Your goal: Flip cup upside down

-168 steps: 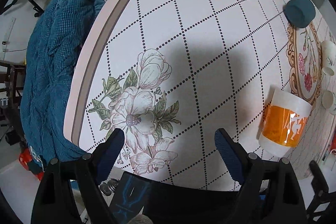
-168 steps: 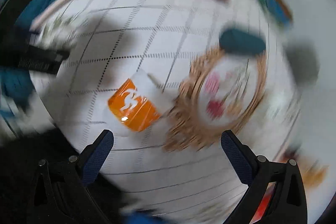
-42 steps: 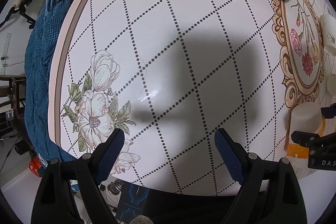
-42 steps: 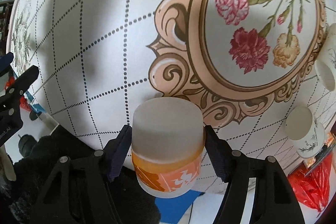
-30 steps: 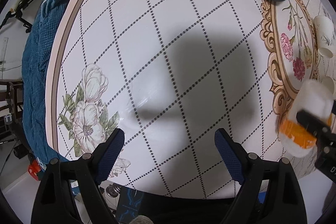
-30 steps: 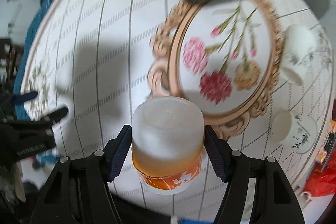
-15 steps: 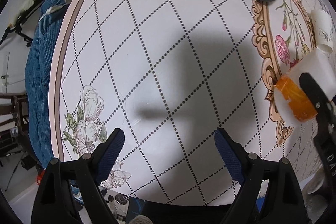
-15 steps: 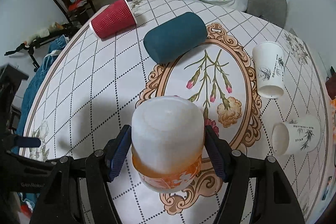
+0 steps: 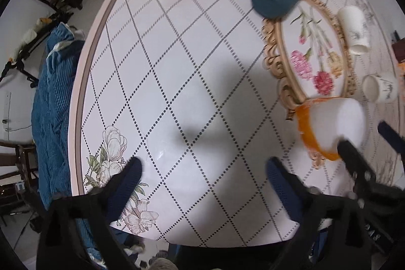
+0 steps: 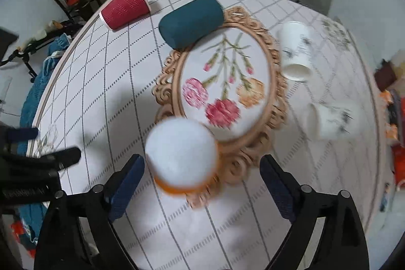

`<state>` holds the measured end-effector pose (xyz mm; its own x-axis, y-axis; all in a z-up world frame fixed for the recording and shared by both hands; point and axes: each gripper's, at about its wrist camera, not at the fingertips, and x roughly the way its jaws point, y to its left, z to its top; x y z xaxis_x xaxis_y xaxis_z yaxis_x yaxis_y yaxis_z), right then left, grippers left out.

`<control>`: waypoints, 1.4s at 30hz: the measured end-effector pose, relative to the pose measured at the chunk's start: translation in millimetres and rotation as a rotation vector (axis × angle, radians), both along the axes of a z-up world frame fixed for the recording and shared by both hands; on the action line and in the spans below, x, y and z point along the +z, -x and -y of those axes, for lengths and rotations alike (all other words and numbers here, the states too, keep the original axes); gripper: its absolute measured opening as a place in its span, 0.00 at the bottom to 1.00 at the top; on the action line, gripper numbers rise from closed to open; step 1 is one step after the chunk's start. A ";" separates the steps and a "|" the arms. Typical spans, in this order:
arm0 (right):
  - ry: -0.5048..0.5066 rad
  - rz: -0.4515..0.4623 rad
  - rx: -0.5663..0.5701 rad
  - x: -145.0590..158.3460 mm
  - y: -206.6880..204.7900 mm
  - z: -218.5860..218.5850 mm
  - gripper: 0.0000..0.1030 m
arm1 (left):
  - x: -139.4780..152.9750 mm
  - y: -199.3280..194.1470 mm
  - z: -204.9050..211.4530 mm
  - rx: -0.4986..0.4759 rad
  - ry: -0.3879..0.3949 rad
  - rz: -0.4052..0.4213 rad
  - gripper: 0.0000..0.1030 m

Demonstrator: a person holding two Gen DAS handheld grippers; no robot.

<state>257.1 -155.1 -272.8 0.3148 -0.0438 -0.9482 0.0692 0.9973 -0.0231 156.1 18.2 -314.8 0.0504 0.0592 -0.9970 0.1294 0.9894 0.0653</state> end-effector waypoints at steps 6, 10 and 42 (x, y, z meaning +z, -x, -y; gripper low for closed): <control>0.047 0.015 -0.103 39.2 41.0 21.3 0.93 | 32.5 12.6 1.5 -0.016 0.016 0.077 0.99; 0.059 0.046 -0.161 64.0 61.2 36.5 0.95 | 50.6 25.6 6.7 -0.014 0.024 0.120 0.99; 0.080 0.389 -0.067 313.4 252.3 13.0 0.95 | 267.4 191.6 -1.3 0.032 0.089 0.510 0.99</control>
<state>4.8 -168.0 40.6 0.6437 -0.1452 -0.7514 0.1532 0.9864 -0.0593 -35.5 19.5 -47.5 0.5306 -0.0155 -0.8475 0.0731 0.9969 0.0275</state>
